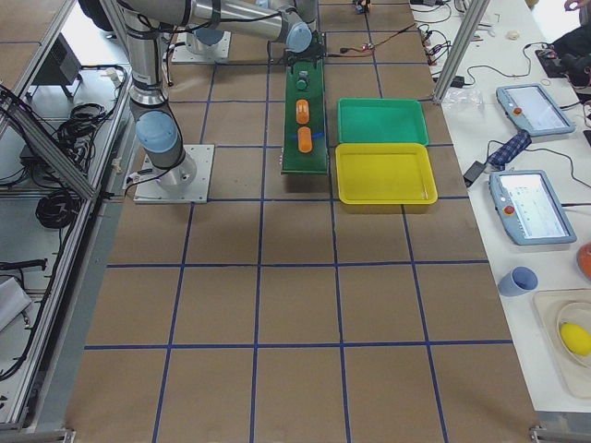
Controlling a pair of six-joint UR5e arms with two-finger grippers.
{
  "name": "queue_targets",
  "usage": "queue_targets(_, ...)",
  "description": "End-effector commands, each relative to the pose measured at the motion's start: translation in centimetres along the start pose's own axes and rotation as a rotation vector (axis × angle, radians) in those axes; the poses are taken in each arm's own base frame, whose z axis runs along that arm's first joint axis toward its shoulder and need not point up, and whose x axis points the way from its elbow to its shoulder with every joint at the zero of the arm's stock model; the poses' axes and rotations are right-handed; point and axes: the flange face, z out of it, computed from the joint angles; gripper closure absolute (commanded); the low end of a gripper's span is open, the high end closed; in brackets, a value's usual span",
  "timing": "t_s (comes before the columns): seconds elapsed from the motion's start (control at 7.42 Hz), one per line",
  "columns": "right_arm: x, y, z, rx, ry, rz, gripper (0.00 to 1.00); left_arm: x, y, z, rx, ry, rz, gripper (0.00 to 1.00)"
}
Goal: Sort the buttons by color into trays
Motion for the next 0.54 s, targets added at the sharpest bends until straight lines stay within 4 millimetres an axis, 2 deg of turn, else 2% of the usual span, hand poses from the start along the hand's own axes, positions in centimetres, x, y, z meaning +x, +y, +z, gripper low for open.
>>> queue_targets(0.0, -0.2, 0.6, 1.6, 0.004, 0.015, 0.014, 0.0, -2.3, 0.2, 3.2, -0.064, 0.052, -0.077, 0.0)
queue_targets(0.4, -0.6, 0.5, 3.8, 0.009, 0.051, 0.035, 0.0, -2.8, 0.5, 3.4, -0.079, 0.038, -0.138, 0.0)
